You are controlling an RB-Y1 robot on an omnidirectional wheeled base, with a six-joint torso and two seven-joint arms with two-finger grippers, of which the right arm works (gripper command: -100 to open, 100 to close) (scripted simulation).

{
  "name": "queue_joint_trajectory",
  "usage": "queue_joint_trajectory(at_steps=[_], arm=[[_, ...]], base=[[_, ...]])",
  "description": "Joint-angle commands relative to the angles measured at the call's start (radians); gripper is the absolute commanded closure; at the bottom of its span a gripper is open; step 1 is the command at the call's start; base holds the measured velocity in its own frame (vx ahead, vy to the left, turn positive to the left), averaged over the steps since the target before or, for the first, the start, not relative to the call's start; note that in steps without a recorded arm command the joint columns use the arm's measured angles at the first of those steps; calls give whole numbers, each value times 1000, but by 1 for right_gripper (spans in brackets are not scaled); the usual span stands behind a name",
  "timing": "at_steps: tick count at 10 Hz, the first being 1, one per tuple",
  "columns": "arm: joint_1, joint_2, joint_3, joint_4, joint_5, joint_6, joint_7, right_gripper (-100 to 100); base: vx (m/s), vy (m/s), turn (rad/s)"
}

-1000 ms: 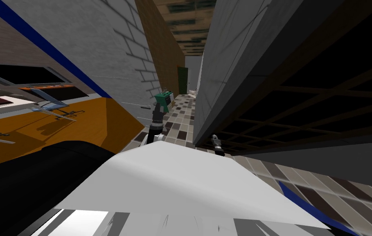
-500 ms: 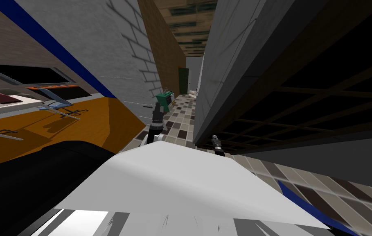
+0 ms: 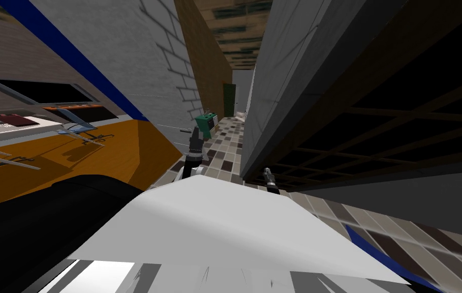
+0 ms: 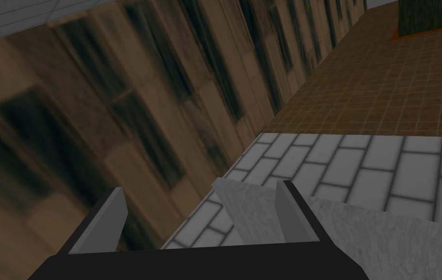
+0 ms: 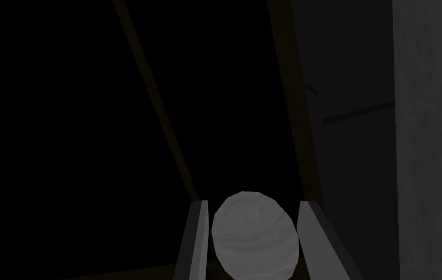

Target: Pull the door open

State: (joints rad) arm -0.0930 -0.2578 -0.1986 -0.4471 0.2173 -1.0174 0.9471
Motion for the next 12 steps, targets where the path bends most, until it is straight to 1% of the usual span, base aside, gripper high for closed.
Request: queue_joint_trajectory(at_steps=[1,2,3,4,5,6,7,8,9,10,11,12], arm=[[12,-13,-2,-23,-17,11,-50,100],[12,-14,2,-24,-25,13,-78,100],[12,-14,2,-24,-25,13,-88,100],[13,-15,7,-24,-34,14,-125,100],[13,-16,11,-25,-43,15,-148,100],[13,-16,11,-25,-43,15,-162,100],[14,-18,16,-26,-53,17,-198,100],[14,-18,16,-26,-53,17,-200,100],[14,-19,21,-26,-62,18,-237,100],[15,-20,25,-27,-71,19,-262,100],[15,-20,25,-27,-71,19,-275,100],[15,-20,25,-27,-71,19,-275,100]], base=[[-45,-8,40],[-50,-11,44],[-35,-12,20],[-31,-6,29],[-45,-9,49],[-30,-10,21],[-29,-8,38],[-23,-6,12],[-30,-9,33],[-48,-13,58],[-35,-12,18],[-13,-1,-3]])
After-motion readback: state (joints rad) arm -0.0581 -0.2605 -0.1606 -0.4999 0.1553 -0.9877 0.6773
